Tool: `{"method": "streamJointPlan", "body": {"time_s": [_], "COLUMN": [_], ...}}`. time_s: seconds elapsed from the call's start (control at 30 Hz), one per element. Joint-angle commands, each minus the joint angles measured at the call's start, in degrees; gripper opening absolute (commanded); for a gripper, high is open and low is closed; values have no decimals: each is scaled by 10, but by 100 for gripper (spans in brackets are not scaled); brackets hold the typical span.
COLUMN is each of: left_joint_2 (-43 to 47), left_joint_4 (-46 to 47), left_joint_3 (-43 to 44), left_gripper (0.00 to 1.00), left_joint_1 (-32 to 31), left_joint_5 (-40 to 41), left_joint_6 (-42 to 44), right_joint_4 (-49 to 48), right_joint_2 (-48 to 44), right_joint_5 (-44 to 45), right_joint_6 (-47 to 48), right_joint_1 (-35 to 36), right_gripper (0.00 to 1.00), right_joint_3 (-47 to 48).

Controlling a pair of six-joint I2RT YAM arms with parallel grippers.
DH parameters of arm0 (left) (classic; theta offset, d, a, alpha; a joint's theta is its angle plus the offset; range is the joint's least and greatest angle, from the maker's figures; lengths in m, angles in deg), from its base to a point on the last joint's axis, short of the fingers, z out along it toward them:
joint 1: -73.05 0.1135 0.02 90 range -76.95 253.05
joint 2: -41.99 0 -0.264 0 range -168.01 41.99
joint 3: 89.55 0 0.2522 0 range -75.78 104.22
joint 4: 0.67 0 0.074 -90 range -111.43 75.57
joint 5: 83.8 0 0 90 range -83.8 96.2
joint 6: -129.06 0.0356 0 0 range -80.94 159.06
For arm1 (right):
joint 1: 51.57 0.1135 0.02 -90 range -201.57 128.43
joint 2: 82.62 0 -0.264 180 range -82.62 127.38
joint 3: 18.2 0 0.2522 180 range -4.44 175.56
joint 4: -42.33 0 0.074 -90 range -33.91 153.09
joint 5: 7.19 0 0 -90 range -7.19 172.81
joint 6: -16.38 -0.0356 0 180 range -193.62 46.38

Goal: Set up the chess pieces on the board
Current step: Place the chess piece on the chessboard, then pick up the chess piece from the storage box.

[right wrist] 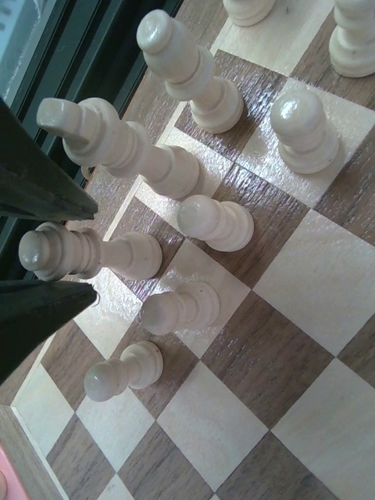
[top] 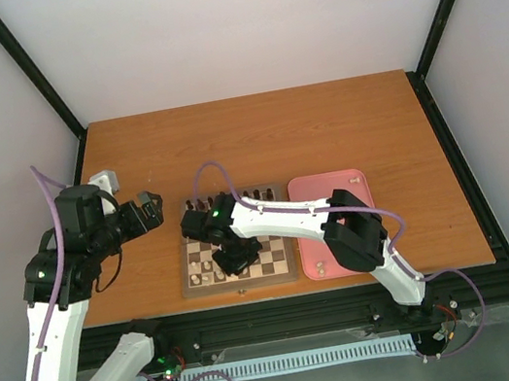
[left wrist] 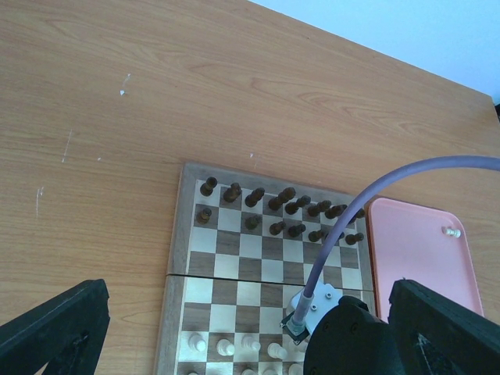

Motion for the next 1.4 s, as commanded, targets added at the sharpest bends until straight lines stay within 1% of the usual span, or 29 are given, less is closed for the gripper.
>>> {"method": "streamJointPlan", "body": {"time_s": [0.0, 0.37, 0.53, 0.67, 0.7, 0.73, 0.77, 0.83, 0.93, 1.03, 1.13, 1.37], "left_joint_2": [-1, -5, -6, -7, -7, -7, -8, -9, -13, -16, -20, -30], "left_joint_4": [0, 1, 1, 0, 0, 0, 0, -1, -2, -1, 3, 12], "left_joint_3": [3, 8, 9, 10, 10, 10, 11, 12, 15, 17, 16, 11], "left_gripper": [100, 100, 100, 100, 100, 100, 100, 100, 100, 100, 100, 100], "left_joint_1": [3, 4, 4, 4, 4, 4, 4, 4, 4, 4, 4, 3], "left_joint_5": [3, 5, 4, 4, 4, 4, 4, 8, 11, 10, 2, -15], "left_joint_6": [11, 13, 13, 14, 14, 14, 14, 13, 13, 14, 13, 9], "right_joint_4": [9, 27, 42, 58, 63, 69, 74, 78, 63, 38, 21, 11], "right_joint_2": [-9, -33, -62, -95, -103, -113, -122, -149, -208, -279, -343, -418], "right_joint_5": [2, 12, 23, 46, 55, 64, 72, 81, 87, 80, 77, 85], "right_joint_6": [3, 4, -4, -16, -20, -24, -28, -38, -62, -85, -89, -90], "right_joint_1": [-1, -1, -1, -1, -1, -1, -3, -12, -40, -88, -140, -233], "right_gripper": [24, 29, 30, 37, 40, 46, 48, 49, 50, 51, 52, 55], "right_joint_3": [12, 31, 27, 23, 21, 18, 10, -18, -99, -196, -283, -414]}}
